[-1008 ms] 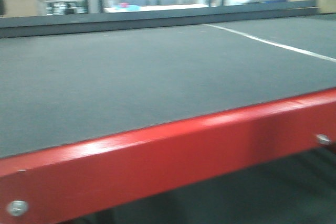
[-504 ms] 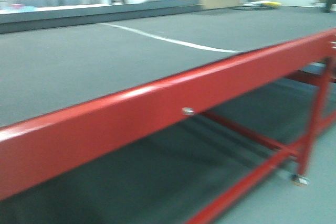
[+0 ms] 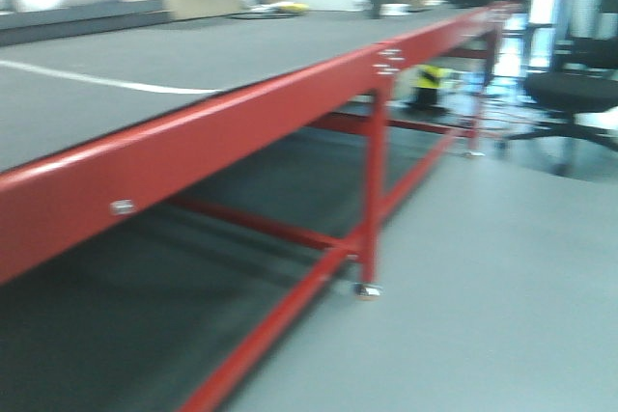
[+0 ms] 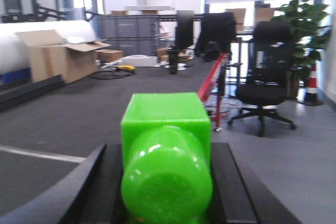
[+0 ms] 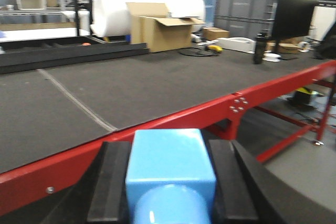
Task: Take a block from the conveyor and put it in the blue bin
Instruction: 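Drive away from the conveyor past the red-framed table holding both bricks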
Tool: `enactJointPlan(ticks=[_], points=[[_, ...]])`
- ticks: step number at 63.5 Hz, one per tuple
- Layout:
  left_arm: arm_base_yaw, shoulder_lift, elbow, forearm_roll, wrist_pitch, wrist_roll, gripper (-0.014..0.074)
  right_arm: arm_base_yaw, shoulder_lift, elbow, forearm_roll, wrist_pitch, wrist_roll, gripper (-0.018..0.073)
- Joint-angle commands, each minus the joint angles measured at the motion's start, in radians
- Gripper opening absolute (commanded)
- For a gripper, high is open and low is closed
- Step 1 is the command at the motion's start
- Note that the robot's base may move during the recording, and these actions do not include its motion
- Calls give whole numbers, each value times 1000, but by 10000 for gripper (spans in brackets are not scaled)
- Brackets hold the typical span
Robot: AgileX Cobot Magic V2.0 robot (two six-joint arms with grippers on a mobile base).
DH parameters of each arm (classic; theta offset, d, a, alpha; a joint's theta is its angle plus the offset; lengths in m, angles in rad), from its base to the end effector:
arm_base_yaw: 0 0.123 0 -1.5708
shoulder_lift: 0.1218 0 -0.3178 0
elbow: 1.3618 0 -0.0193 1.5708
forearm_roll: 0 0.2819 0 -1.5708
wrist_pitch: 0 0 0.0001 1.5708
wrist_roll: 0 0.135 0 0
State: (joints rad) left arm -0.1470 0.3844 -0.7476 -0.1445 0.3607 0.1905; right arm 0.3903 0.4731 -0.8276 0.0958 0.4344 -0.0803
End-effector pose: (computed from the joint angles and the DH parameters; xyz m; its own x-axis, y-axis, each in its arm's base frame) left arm 0.0996 -0.0217 0.4296 0.1027 0.0405 -0.9939 0.1910 0.9798 0.0596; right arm 0.1073 0.0500 0.4402 0.0056 0.0095 -0.9999 -0.4174 0.9087 0.0063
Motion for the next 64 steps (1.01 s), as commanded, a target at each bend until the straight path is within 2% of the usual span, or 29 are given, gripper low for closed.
enactJointPlan(ticks=[1,64], points=[[-5,-3,-1,-3,-14,0,-111,2,-6,2,-4,-22,-1,-161],[-5,-3,-1,-3,-14,0,-111,2,-6,2,-4,-22,-1,-161]])
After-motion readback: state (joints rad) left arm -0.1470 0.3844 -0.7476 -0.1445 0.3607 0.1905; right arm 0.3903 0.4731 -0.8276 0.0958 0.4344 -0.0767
